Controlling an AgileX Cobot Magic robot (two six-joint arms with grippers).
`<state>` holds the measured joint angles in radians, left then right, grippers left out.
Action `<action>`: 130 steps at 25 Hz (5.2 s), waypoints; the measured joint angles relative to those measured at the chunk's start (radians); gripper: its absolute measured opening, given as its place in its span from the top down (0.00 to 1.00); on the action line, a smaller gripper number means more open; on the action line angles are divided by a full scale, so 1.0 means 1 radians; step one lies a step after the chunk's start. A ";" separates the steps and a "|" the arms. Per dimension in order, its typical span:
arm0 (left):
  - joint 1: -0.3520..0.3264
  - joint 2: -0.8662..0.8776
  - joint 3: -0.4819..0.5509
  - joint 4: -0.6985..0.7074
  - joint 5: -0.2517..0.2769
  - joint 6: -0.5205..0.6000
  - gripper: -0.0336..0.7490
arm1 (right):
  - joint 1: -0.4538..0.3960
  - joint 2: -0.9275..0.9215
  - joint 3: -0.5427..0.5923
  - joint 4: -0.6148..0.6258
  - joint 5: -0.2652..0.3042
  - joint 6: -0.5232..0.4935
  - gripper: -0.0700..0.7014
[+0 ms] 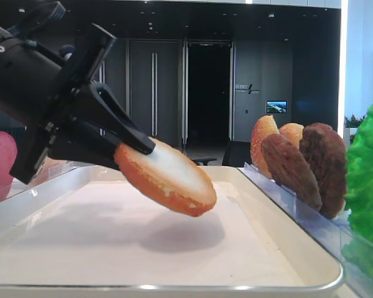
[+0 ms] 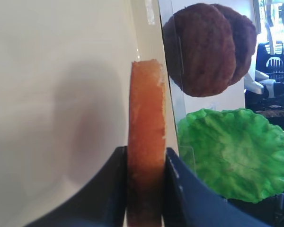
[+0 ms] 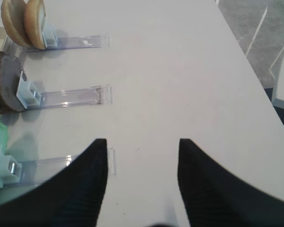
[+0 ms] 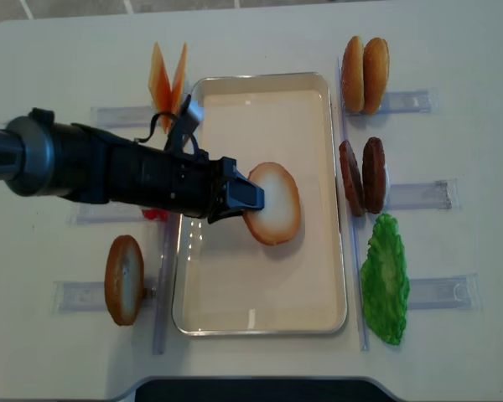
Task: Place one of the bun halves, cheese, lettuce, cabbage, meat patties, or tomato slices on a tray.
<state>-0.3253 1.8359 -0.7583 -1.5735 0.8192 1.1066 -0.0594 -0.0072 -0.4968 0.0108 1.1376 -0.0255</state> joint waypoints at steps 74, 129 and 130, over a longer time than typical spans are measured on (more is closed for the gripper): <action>0.056 -0.171 -0.458 1.097 0.126 -0.941 0.25 | 0.000 0.000 0.000 0.000 0.000 0.000 0.44; 0.291 -1.851 0.282 1.678 0.291 -1.213 0.37 | 0.000 0.000 0.000 0.001 0.000 0.000 0.44; 0.291 -1.851 0.282 1.678 0.291 -1.213 0.36 | 0.000 0.000 0.000 0.002 0.000 0.000 0.44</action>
<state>-0.0342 -0.0150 -0.4764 0.1048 1.1105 -0.1060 -0.0594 -0.0072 -0.4968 0.0130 1.1376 -0.0255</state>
